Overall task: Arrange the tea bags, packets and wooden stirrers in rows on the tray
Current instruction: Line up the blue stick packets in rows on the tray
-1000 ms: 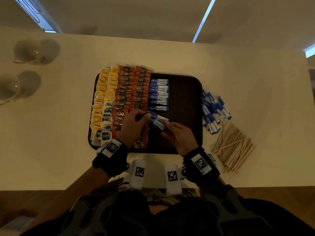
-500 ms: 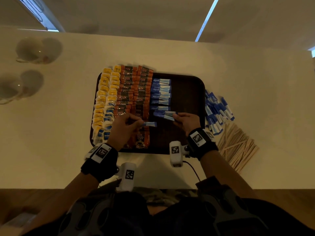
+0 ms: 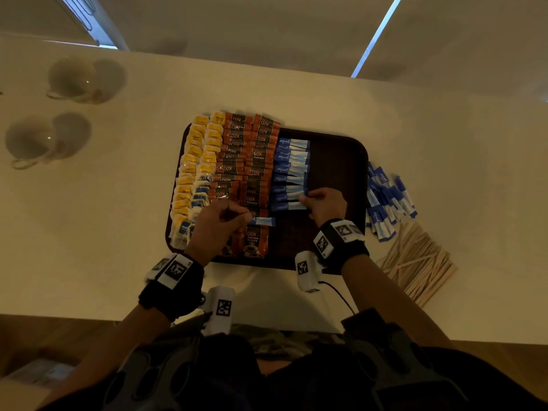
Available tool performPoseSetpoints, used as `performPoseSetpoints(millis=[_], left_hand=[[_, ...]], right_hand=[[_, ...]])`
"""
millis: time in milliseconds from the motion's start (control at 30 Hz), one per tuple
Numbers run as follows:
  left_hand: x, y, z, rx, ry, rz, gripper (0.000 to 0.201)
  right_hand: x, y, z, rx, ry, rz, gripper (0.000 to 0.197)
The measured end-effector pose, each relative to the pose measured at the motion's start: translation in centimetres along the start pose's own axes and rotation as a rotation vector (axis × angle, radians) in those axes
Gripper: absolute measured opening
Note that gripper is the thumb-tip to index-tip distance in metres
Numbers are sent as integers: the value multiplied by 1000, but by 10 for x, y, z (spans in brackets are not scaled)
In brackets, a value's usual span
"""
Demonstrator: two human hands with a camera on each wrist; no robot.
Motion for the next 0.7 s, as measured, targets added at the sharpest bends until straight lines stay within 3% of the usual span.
performPoseSetpoints(millis=[67, 133, 267, 700], left_hand=[[-2, 1, 0, -4, 4, -8, 8], [-5, 3, 1, -3, 12, -4, 7], [-7, 7, 2, 2, 10, -22, 5], [-5, 14, 2, 28, -14, -36, 5]], right_hand=[[-12, 0, 8, -6, 132, 236, 46], [-23, -6, 19, -12, 273, 366, 40], [-35, -37, 32, -173, 494, 543, 29], [-46, -61, 18, -199, 528, 575, 15]])
Point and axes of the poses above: each hand's wrist, its own z-axis away from the middle knuckle, its own y-axis out of the back of the hand, x = y × z, the point moved 10 cm from there along -z, towards the middle knuckle, and after that the axes turned 10 degrees about -z, right-handed, at the moved point
